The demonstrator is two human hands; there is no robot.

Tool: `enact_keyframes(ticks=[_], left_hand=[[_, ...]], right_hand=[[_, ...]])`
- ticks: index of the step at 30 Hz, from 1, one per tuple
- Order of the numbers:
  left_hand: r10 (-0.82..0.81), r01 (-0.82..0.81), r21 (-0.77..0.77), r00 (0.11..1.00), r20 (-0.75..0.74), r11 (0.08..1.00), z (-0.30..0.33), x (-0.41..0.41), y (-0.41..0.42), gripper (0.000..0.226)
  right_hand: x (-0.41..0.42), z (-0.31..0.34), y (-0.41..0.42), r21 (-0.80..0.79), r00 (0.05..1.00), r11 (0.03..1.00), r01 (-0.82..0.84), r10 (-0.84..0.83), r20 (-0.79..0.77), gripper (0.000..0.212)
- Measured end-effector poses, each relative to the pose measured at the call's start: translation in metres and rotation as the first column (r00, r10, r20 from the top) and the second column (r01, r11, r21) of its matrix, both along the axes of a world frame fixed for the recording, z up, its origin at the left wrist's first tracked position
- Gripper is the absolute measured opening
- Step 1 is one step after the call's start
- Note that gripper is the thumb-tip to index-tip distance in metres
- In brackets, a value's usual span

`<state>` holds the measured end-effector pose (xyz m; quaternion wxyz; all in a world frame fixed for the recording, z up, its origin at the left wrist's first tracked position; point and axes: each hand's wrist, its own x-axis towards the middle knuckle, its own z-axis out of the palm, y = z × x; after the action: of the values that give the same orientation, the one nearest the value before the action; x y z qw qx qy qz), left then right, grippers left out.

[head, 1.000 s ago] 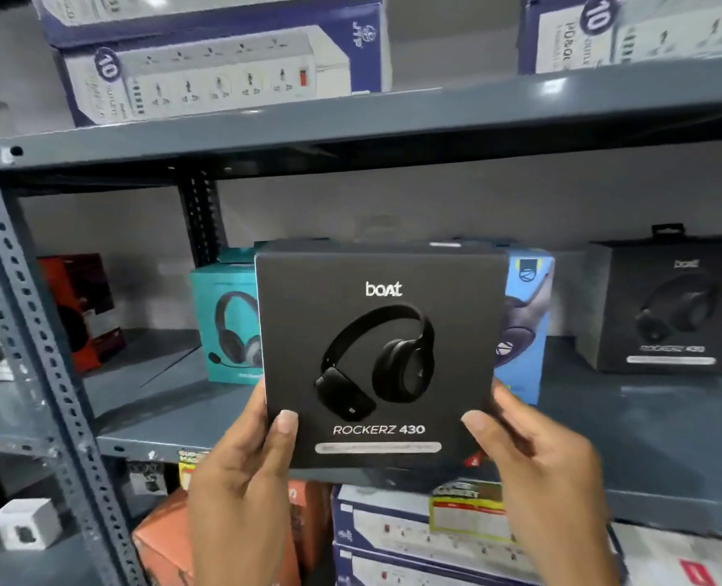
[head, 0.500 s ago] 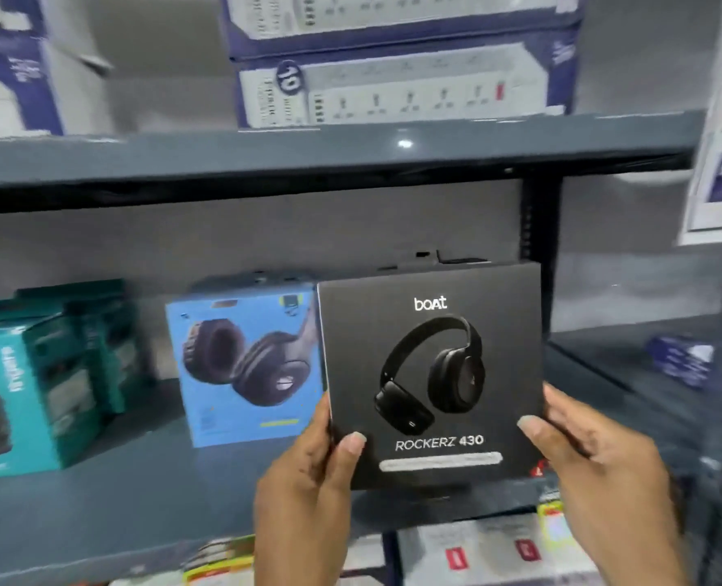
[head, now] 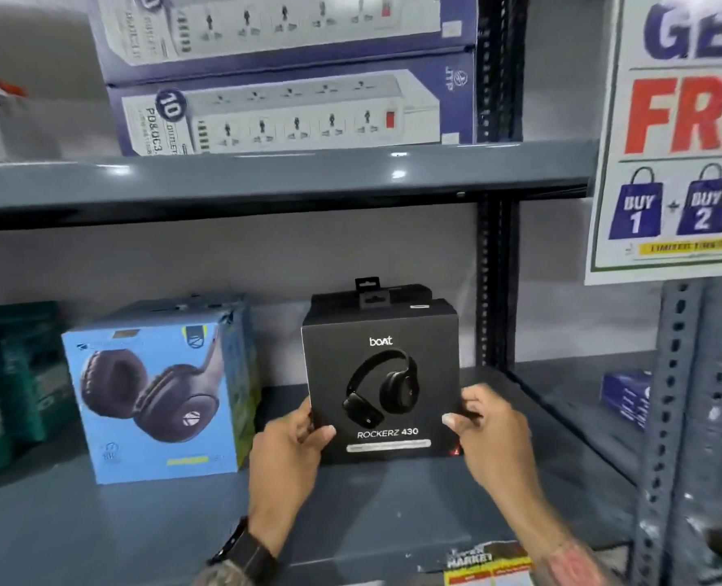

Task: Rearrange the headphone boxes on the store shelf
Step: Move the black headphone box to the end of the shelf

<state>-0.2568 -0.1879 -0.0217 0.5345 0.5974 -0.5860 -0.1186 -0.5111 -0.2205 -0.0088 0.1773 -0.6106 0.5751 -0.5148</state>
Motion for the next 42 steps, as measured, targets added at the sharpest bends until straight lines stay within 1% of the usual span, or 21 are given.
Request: enact_keyframes(ticks=[3, 4, 5, 6, 7, 8, 10, 11, 12, 15, 17, 20, 21, 23, 26, 29, 31, 34, 36, 39, 42], left_hand=[[-0.082, 0.089, 0.063, 0.99, -0.112, 0.994, 0.002, 0.003, -0.001, 0.054], [-0.133, 0.15, 0.066, 0.968, -0.215, 0.986, 0.003, 0.005, -0.001, 0.055], [-0.162, 0.192, 0.043, 0.913, -0.373, 0.98, 0.008, 0.006, -0.001, 0.054], [-0.158, 0.196, 0.012, 0.823, -0.546, 0.981, 0.015, 0.004, 0.0, 0.05], [-0.147, 0.202, 0.0, 0.71, -0.689, 0.979, 0.022, 0.003, -0.001, 0.045], [-0.147, 0.228, 0.002, 0.631, -0.762, 0.974, 0.03, -0.003, -0.001, 0.042], [-0.209, 0.333, 0.003, 0.6, -0.772, 0.943, 0.039, -0.017, -0.003, 0.06], [-0.24, 0.367, -0.014, 0.578, -0.78, 0.93, 0.038, -0.023, -0.008, 0.067], [-0.245, 0.369, -0.029, 0.555, -0.795, 0.929, 0.038, -0.03, -0.013, 0.068], [-0.221, 0.335, -0.026, 0.56, -0.798, 0.942, 0.031, -0.032, -0.03, 0.07], [-0.226, 0.345, -0.024, 0.56, -0.797, 0.938, 0.033, -0.032, -0.036, 0.07], [-0.279, 0.419, -0.03, 0.548, -0.789, 0.908, 0.034, -0.027, -0.042, 0.065], [-0.289, 0.445, -0.022, 0.543, -0.789, 0.895, 0.033, -0.023, -0.044, 0.063], [-0.301, 0.478, -0.003, 0.548, -0.78, 0.878, 0.028, -0.014, -0.048, 0.059], [-0.345, 0.516, 0.034, 0.619, -0.705, 0.856, 0.022, -0.008, -0.05, 0.053], [-0.307, 0.468, 0.087, 0.699, -0.646, 0.88, 0.018, -0.009, -0.05, 0.064], [-0.294, 0.445, 0.104, 0.731, -0.616, 0.889, 0.016, -0.009, -0.05, 0.055], [-0.265, 0.421, 0.141, 0.763, -0.59, 0.896, 0.013, -0.008, -0.047, 0.04], [-0.267, 0.42, 0.154, 0.778, -0.569, 0.894, 0.014, -0.009, -0.041, 0.039], [-0.28, 0.426, 0.149, 0.782, -0.557, 0.892, 0.013, -0.009, -0.026, 0.039], [-0.311, 0.436, 0.134, 0.795, -0.521, 0.89, 0.008, -0.011, -0.002, 0.037]], right_hand=[[-0.005, -0.004, -0.003, -0.021, 0.998, 0.998, -0.056, 0.056, 0.007, 0.028], [-0.008, -0.003, -0.004, -0.029, 0.993, 0.994, -0.104, 0.105, 0.047, 0.03], [-0.011, -0.002, -0.006, -0.018, 0.972, 0.983, -0.181, 0.182, 0.146, 0.034], [-0.013, 0.0, -0.01, 0.007, 0.921, 0.962, -0.275, 0.261, 0.289, 0.049], [-0.015, 0.002, -0.015, 0.048, 0.845, 0.927, -0.372, 0.316, 0.431, 0.07], [-0.014, 0.005, -0.019, 0.079, 0.763, 0.878, -0.472, 0.362, 0.535, 0.095], [-0.007, 0.009, -0.028, 0.098, 0.662, 0.796, -0.597, 0.42, 0.621, 0.127], [-0.002, 0.01, -0.032, 0.101, 0.647, 0.782, -0.615, 0.427, 0.632, 0.132], [0.003, 0.011, -0.036, 0.095, 0.645, 0.783, -0.615, 0.43, 0.632, 0.129], [0.013, 0.017, -0.042, 0.037, 0.637, 0.798, -0.601, 0.45, 0.626, 0.109], [0.014, 0.017, -0.051, 0.009, 0.618, 0.796, -0.606, 0.464, 0.635, 0.105], [0.011, 0.013, -0.063, -0.008, 0.603, 0.787, -0.617, 0.479, 0.637, 0.106], [0.01, 0.012, -0.067, 0.01, 0.616, 0.787, -0.617, 0.474, 0.629, 0.096], [0.009, 0.01, -0.072, 0.051, 0.65, 0.779, -0.625, 0.482, 0.588, 0.061], [0.006, 0.007, -0.08, 0.105, 0.664, 0.77, -0.629, 0.462, 0.588, 0.041], [0.007, 0.008, -0.083, 0.112, 0.662, 0.775, -0.622, 0.443, 0.605, 0.043], [0.007, 0.006, -0.085, 0.111, 0.658, 0.772, -0.626, 0.446, 0.606, 0.047], [0.005, 0.006, -0.081, 0.104, 0.671, 0.784, -0.612, 0.446, 0.592, 0.037], [0.002, 0.007, -0.074, 0.111, 0.694, 0.791, -0.602, 0.45, 0.562, 0.032], [-0.003, 0.007, -0.055, 0.112, 0.71, 0.793, -0.599, 0.462, 0.532, 0.038], [-0.014, 0.004, -0.029, 0.088, 0.723, 0.811, -0.579, 0.461, 0.514, 0.017]])
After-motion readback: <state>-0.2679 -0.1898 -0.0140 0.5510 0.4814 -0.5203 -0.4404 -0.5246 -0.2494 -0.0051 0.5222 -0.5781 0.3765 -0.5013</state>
